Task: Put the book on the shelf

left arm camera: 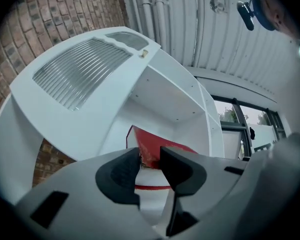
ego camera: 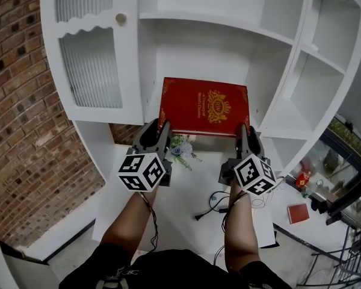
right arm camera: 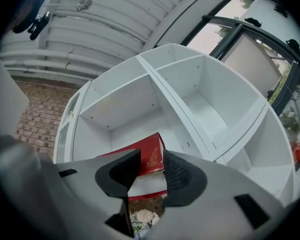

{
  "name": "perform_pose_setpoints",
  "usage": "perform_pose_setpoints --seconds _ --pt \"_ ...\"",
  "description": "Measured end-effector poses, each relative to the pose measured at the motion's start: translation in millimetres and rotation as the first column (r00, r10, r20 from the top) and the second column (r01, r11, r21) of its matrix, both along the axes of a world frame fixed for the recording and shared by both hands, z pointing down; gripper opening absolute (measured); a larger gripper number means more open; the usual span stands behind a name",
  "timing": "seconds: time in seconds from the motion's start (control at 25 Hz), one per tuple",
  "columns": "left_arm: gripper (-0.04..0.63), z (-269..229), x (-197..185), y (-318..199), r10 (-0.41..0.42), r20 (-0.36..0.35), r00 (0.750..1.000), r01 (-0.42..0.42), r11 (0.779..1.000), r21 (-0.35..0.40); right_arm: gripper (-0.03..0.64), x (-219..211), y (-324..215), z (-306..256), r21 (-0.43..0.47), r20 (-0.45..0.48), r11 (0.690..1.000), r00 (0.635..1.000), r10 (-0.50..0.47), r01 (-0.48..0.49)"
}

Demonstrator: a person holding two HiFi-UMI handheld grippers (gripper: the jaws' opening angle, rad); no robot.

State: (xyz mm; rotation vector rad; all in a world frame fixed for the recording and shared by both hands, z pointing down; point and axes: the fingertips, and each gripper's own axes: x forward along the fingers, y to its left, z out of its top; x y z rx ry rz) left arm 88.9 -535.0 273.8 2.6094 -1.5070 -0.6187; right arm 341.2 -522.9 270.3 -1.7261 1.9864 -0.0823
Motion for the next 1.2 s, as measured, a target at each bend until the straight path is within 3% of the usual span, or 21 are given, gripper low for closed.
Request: perform_pose_setpoints --seconds 0.12,0.32,0.6,1.08,1.2 --pt "0.141 -4.1 3.1 -5.1 -0.006 0.024 1.000 0.006 1.000 0.008 0.156 2.2 -6.1 -4.3 -0.008 -0.027 1.000 1.000 0.004 -0.005" --pt "0.141 -12.4 3.8 -17.2 -0.005 0.002 1.000 0.005 1.000 0.004 0.156 2.5 -16.9 -12.7 -0.029 -0.064 1.000 0.998 0.009 -0.010" --pt "0.144 -19.8 4.7 -37.9 0.004 -0.049 0.999 -0.006 0.999 -0.032 0.164 5.4 -40.4 -19.5 -0.108 -0.029 0.993 0.998 -0.057 0.054" --pt "0.144 -23.0 9.9 -60.5 -0.020 0.020 1.000 0.021 0.997 -0.077 0.164 11.0 -64.3 -23.3 -0.184 -0.035 0.983 0.999 -0.032 0.025" --pt "0.146 -29.0 9.3 -59.0 -0.058 0.090 0.994 0.063 0.997 -0.054 0.164 10.6 -63.8 -27.6 -0.178 -0.087 0.984 0.996 0.010 -0.026"
